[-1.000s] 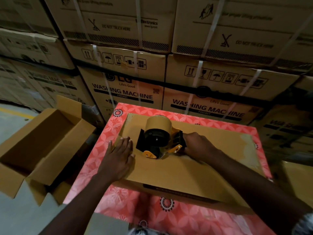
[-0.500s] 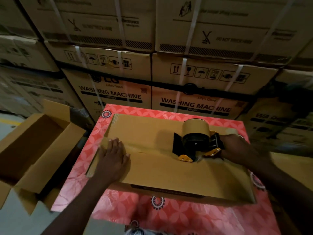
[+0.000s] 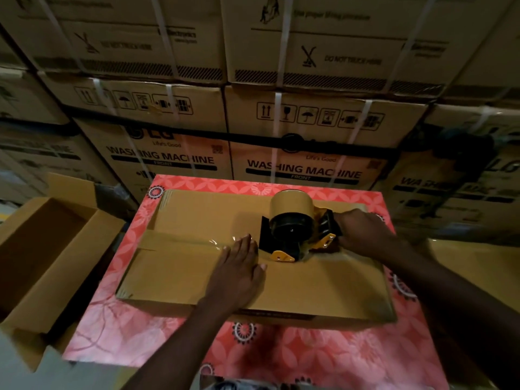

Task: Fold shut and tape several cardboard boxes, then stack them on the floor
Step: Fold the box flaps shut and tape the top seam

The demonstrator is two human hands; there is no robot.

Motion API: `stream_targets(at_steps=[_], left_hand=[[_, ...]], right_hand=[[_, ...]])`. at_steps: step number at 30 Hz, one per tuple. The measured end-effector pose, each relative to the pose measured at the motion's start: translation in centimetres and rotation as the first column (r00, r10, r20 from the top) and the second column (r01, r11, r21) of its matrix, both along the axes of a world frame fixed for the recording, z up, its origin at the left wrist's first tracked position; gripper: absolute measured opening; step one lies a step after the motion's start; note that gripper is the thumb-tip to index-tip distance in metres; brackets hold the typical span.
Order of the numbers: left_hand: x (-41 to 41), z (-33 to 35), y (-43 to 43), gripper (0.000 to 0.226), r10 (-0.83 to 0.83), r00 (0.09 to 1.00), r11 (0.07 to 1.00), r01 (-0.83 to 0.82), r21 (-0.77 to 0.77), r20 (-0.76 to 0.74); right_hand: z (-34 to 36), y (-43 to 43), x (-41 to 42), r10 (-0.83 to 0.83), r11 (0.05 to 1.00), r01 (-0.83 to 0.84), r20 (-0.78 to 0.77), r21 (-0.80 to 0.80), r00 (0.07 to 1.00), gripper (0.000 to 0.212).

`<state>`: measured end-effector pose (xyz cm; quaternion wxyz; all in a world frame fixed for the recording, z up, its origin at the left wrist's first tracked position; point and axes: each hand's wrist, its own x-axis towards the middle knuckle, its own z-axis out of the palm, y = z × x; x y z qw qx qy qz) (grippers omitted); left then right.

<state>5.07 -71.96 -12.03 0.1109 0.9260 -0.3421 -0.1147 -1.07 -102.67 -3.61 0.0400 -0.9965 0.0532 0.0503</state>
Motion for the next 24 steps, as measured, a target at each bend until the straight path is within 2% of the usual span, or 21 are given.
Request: stream_targets(at_steps=[3,6,10,14,17,19,24], left_hand=[[0.0,-0.1,0.0,0.086,0.001,1.000,1.000,-0.001,0.007,0.001],[0.1,-0.2,0.1,0.080,0.003,1.000,1.000,-0.003,0.003,0.028],[-0.1,0.1,-0.1,0.087,-0.006,1.000,0.997,0.005,0.074,0.020],[-0.8,0.3,-1.2,0.078,0.085,0.994,0.991,-0.092,0.096,0.071],[-2.7,0.6,-5.1,0.092,0.155,0.987,0.978,-0.160,0.133,0.043],[-4.5,1.0,-8.2,0.100,0.109,0.994,0.986,-0.109,0.126,0.010],[-7.7,0.7,-14.0,0.097,-0.075,0.997,0.996,0.077,0.048,-0.030]], right_hand=[[0.3,-1.2,-1.2,0.009,0.996,-0.010,0.009,0.094,1.000,0.026],[0.5,-4.2,-2.7,0.001,1.000,-0.001,-0.013,0.022,1.000,0.018],[1.3,-9.8,-6.6,-0.064,0.995,0.067,0.046,-0.070,0.997,0.016],[1.0,-11.0,-8.6,-0.122,0.992,0.124,0.068,-0.025,0.990,0.014],[0.1,-10.9,-8.5,-0.118,0.993,0.120,0.104,-0.011,0.988,0.012],[-0.2,-11.2,-8.5,-0.111,0.994,0.113,0.121,-0.006,0.986,0.014],[-0.3,-11.2,-9.0,-0.087,0.996,0.090,0.145,-0.009,0.986,0.012]])
